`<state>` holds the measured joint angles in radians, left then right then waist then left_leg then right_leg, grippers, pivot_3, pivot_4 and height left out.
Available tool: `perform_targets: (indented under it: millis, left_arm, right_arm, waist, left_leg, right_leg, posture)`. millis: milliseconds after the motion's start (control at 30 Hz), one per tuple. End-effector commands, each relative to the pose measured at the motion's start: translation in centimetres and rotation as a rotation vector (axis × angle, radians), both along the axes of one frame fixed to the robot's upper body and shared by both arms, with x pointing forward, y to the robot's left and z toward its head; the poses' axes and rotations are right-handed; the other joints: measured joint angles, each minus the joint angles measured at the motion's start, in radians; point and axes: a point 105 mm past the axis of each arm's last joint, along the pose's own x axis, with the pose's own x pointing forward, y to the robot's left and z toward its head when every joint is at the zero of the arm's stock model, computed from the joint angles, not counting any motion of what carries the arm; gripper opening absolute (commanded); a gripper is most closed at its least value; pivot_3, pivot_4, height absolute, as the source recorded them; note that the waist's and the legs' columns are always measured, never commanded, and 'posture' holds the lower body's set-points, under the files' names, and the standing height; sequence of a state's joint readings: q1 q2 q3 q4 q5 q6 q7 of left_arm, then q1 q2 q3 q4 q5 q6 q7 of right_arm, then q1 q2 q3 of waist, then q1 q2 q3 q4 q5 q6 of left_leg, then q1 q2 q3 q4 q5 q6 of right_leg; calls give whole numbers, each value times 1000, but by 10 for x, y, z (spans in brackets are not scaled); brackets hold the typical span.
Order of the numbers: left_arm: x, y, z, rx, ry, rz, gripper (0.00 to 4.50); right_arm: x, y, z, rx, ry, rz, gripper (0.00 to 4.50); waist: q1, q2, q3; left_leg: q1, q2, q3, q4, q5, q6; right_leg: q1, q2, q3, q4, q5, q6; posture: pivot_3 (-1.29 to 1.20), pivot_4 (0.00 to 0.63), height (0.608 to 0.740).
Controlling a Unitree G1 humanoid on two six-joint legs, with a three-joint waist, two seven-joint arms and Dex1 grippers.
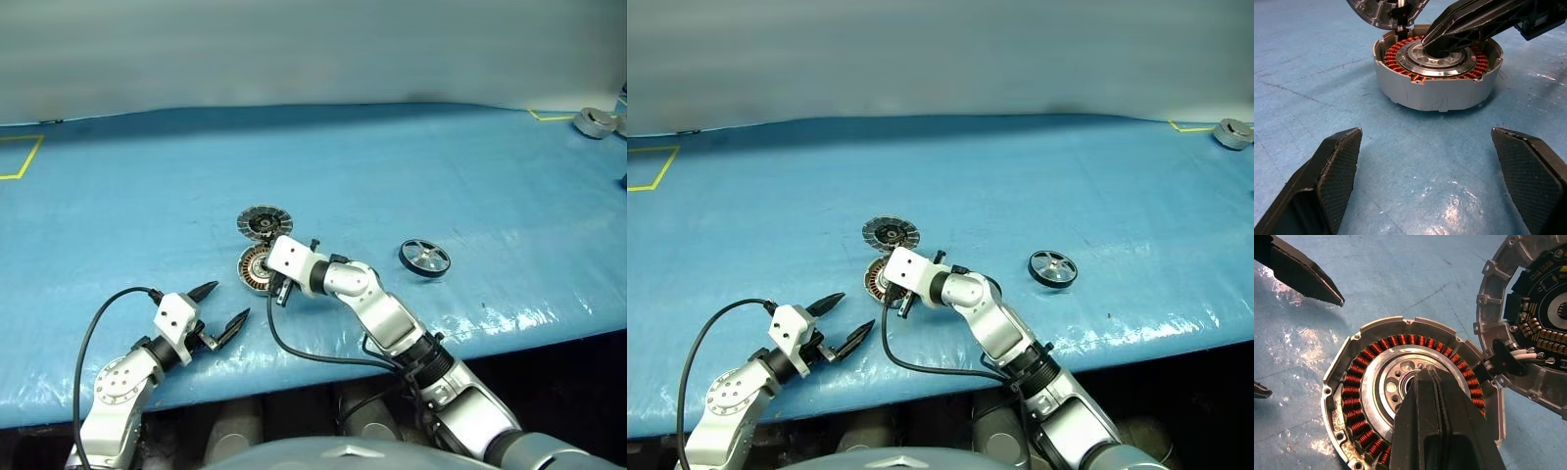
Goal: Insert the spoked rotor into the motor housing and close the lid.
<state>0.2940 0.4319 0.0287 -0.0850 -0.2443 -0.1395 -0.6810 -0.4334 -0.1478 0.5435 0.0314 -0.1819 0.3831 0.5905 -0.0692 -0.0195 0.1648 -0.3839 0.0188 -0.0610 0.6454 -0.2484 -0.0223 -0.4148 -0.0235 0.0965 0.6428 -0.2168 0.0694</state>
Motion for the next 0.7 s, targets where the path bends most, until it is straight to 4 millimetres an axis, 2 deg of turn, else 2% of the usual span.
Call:
perform_targets:
  millis: [33, 700]
  left_arm:
    - [1, -1, 7, 3, -33, -8, 4500]
    - [2, -2, 6, -4, -40, 0, 4500]
  right_arm:
    - [-3, -5, -23, -67, 67, -16, 17]
    - [-2, 1, -21, -118, 36, 34, 17]
  waist:
    - [0, 0, 0]
    - [-1, 0, 0]
  left_leg:
    - [0, 0, 0, 0, 0, 0]
    - [3, 0, 0, 0, 0, 0]
  right_leg:
    - [0, 0, 0, 0, 0, 0]
    - [2, 0, 0, 0, 0, 0]
  posture:
    - [0, 150, 740]
    - [0, 150, 740]
